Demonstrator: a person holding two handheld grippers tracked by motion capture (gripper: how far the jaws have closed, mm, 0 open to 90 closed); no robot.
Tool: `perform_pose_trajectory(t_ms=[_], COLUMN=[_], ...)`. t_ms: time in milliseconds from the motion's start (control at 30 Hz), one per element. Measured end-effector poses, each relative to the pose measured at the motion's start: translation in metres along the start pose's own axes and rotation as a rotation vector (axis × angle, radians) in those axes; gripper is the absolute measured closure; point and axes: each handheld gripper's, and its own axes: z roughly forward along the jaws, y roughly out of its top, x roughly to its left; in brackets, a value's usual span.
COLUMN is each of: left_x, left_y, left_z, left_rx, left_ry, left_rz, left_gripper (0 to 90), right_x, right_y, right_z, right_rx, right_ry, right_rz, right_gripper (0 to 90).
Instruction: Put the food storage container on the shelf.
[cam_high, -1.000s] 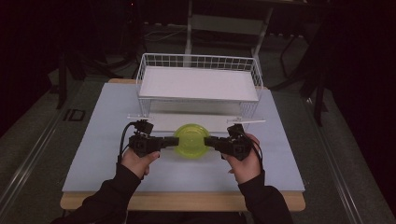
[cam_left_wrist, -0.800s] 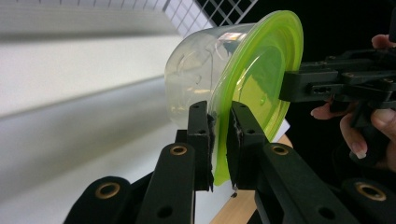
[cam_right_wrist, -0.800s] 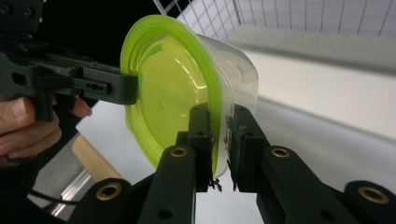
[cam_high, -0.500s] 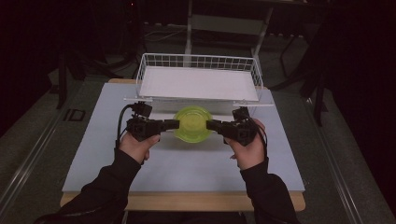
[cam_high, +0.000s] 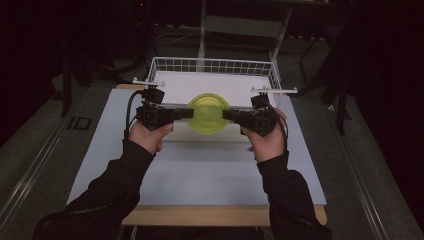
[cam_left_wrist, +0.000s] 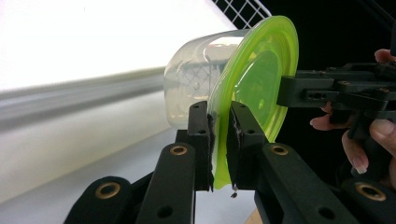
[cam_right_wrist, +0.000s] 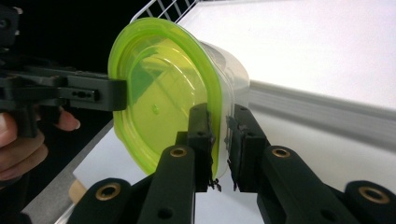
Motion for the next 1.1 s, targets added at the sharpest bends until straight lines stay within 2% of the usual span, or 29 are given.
perform_pose_trajectory(t_ms=[267, 300, 333, 367, 533, 600, 833, 1100], left_x=[0.000, 0.000, 0.003, 0.003, 0.011, 0.014, 0.029, 0.038], left_y=[0.033, 0.033, 0.041, 0.041, 0.056, 0.059, 0.062, 0.064], left_z=[0.006, 0.006, 0.010, 0.010, 0.023, 0.027, 0.039, 0.046], left_rx=[0.007, 0.007, 0.002, 0.002, 0.009, 0.009, 0.035, 0.050], left_ry=[0.013, 0.013, 0.015, 0.015, 0.019, 0.025, 0.027, 0.037], left_rz=[-0.017, -0.017, -0.033, -0.033, -0.057, -0.055, -0.103, -0.122], left_gripper=[81.7, 81.7, 81.6, 81.6, 81.5, 81.4, 81.3, 81.0], right_x=[-0.007, -0.007, -0.010, -0.012, -0.021, -0.024, -0.034, -0.043], right_y=[0.027, 0.027, 0.037, 0.041, 0.052, 0.055, 0.062, 0.063], right_z=[0.000, 0.000, 0.002, 0.003, 0.008, 0.012, 0.025, 0.037], right_rx=[-0.013, -0.013, -0.012, -0.014, -0.010, -0.001, 0.040, 0.079], right_ry=[-0.009, -0.009, -0.022, -0.030, -0.038, -0.042, -0.061, -0.058], right_rz=[0.027, 0.027, 0.032, 0.035, 0.061, 0.073, 0.093, 0.134], right_gripper=[79.9, 79.9, 79.9, 79.9, 79.9, 79.9, 79.9, 79.9])
